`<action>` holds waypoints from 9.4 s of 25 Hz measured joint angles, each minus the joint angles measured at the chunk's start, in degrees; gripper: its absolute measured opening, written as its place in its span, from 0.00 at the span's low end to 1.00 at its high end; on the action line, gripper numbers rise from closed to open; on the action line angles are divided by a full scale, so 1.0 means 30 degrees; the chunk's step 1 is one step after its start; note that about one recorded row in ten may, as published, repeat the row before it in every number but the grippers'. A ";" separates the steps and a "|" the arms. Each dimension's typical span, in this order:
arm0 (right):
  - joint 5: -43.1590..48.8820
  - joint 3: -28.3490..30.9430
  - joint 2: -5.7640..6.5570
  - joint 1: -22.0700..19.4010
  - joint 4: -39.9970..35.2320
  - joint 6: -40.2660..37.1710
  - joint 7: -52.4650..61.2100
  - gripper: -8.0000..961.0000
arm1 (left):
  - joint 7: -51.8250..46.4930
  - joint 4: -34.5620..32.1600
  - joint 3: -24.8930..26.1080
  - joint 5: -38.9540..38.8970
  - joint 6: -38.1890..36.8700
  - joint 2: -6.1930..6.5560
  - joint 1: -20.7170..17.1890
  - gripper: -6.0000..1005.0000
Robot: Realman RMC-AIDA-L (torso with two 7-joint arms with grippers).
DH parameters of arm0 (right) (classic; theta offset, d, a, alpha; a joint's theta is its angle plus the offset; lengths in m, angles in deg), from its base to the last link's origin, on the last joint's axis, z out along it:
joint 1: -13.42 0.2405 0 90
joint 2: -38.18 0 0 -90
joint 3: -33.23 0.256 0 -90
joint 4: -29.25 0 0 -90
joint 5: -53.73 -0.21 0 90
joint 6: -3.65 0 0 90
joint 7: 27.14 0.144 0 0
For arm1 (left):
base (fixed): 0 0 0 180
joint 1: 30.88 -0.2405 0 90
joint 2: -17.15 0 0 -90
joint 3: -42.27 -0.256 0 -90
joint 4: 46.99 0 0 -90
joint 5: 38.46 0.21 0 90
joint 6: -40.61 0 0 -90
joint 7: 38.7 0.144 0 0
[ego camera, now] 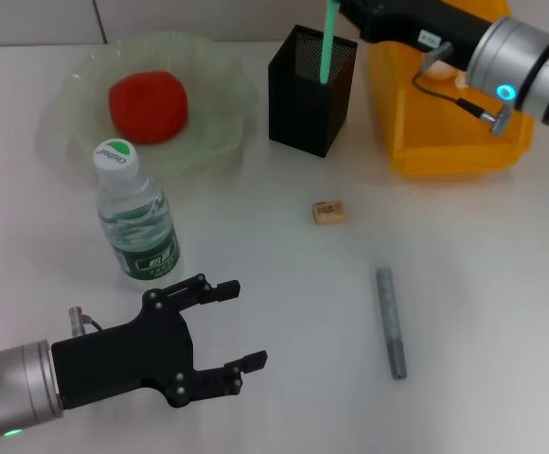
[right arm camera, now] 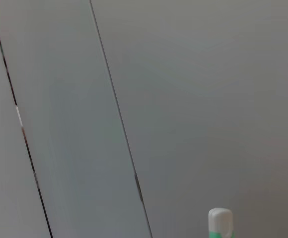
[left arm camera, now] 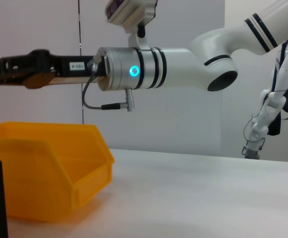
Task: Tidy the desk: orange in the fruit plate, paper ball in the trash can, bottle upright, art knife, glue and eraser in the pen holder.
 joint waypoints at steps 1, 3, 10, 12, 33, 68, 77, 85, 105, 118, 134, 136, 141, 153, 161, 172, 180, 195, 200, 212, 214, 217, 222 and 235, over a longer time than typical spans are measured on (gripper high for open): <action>0.0134 0.0001 -0.0064 0.0074 -0.0027 0.0316 0.0029 0.23 | 0.0003 -0.0004 -0.0018 0.0000 -0.0027 0.0000 -0.0027 0.81; 0.0223 0.0006 -0.0206 0.0143 -0.0120 0.0779 0.0072 0.23 | 0.0003 -0.0004 -0.0020 0.0001 -0.0057 0.0000 -0.0049 0.81; 0.0398 0.0036 -0.0406 -0.0078 -0.0561 0.1118 0.0034 0.24 | 0.0004 -0.0005 -0.0021 0.0000 -0.0175 0.0005 -0.0089 0.81; 0.0435 0.0039 -0.0410 -0.0256 -0.0824 0.1067 0.0038 0.33 | 0.0004 -0.0004 -0.0020 -0.0001 -0.0175 0.0025 -0.0097 0.81; 3.1896 -0.0695 -0.0538 0.2613 -1.6844 -1.2201 2.9481 0.75 | -0.0052 -0.0003 -0.0120 0.0029 -0.0171 0.0026 0.0127 0.81; 3.0856 -0.5574 -0.0760 0.4478 -0.9595 -0.4947 2.4366 0.72 | -0.0118 0.0026 -0.0259 0.0030 -0.0202 0.0028 -0.0042 0.81; 2.9762 -0.5523 -0.0777 0.5259 -0.7578 -0.3369 2.6290 0.70 | -0.0004 0.0027 -0.0255 0.0027 -0.0158 0.0000 0.0196 0.81; 2.9429 -0.5653 -0.0765 0.6173 -0.6224 -0.2659 2.8841 0.69 | 0.0004 0.0027 -0.0254 0.0027 -0.0207 -0.0002 0.0190 0.81; 2.9570 -0.5951 -0.0748 0.7328 -0.4515 -0.3353 3.1794 0.65 | 0.0013 0.0026 -0.0254 0.0027 -0.0188 0.0000 0.0049 0.81; 2.9469 -0.5678 -0.0701 0.7230 -0.4176 -0.2822 3.2485 0.63 | 0.0034 0.0027 -0.0254 0.0027 -0.0201 0.0001 0.0053 0.81; 2.9380 -0.5666 -0.0765 0.7191 -0.3483 -0.2115 3.2370 0.56 | 0.0033 0.0058 -0.0253 0.0027 -0.0109 -0.0005 0.0092 0.81; 2.9267 -0.5723 -0.0765 0.7152 -0.3469 -0.2035 3.2341 0.55 | 0.0033 0.0057 -0.0254 0.0027 -0.0069 -0.0022 0.0137 0.81; 2.8455 -0.5900 -0.0765 0.7122 -0.3417 -0.1928 3.1833 0.55 | 0.0033 0.0056 -0.0253 0.0027 -0.0054 -0.0030 0.0192 0.81; 2.8390 -0.5903 -0.0764 0.7234 -0.2857 -0.1498 3.1554 0.52 | 0.0061 0.0054 -0.0254 0.0027 -0.0054 -0.0058 0.0266 0.81; 2.8443 -0.5902 -0.0763 0.6980 -0.3289 -0.1669 3.1569 0.48 | 0.0063 0.0258 -0.0280 0.0027 -0.0031 -0.0060 0.0306 0.81; 2.8998 -0.5028 -0.0526 0.4981 -0.8143 -0.3422 3.2107 0.37 | 0.0063 0.0292 -0.0284 0.0026 -0.0061 -0.0059 0.0316 0.81; 3.0269 -0.3374 -0.0632 0.6150 -0.7668 -0.5329 3.2211 0.18 | 0.0063 0.0289 -0.0284 -0.0048 -0.0018 -0.0059 0.0467 0.81; 2.9096 -0.5454 -0.0766 0.7704 -0.4162 -0.3212 3.2196 0.53 | 0.0086 0.0290 -0.0402 0.0000 -0.0032 -0.0089 0.0640 0.81; 2.8164 -0.6096 -0.0766 0.7724 -0.3460 -0.2387 3.2126 0.53 | 0.0091 0.0290 -0.0455 -0.0008 -0.0106 -0.0111 0.0555 0.81; 2.8115 -0.6169 -0.0764 0.7612 -0.2917 -0.1995 3.2088 0.53 | 0.0154 0.0434 -0.0496 -0.0015 -0.0055 -0.0119 0.0684 0.81; 2.8115 -0.6170 -0.0763 0.7581 -0.2908 -0.1935 3.2080 0.53 | 0.0233 0.0503 -0.0497 -0.0048 -0.0039 -0.0118 0.0720 0.81; 2.8108 -0.6167 -0.0763 0.7549 -0.2815 -0.1763 3.2067 0.53 | 0.0250 0.0521 -0.0495 -0.0082 -0.0027 -0.0118 0.0761 0.81; 2.8108 -0.6166 -0.0763 0.7541 -0.2501 -0.1566 3.2063 0.53 | 0.0260 0.0525 -0.0488 -0.0082 -0.0023 -0.0118 0.0812 0.81; 2.8167 -0.6152 -0.0763 0.7489 -0.2523 -0.1208 3.2130 0.35 | 0.0269 0.0554 -0.0488 -0.0067 -0.0024 -0.0119 0.0811 0.81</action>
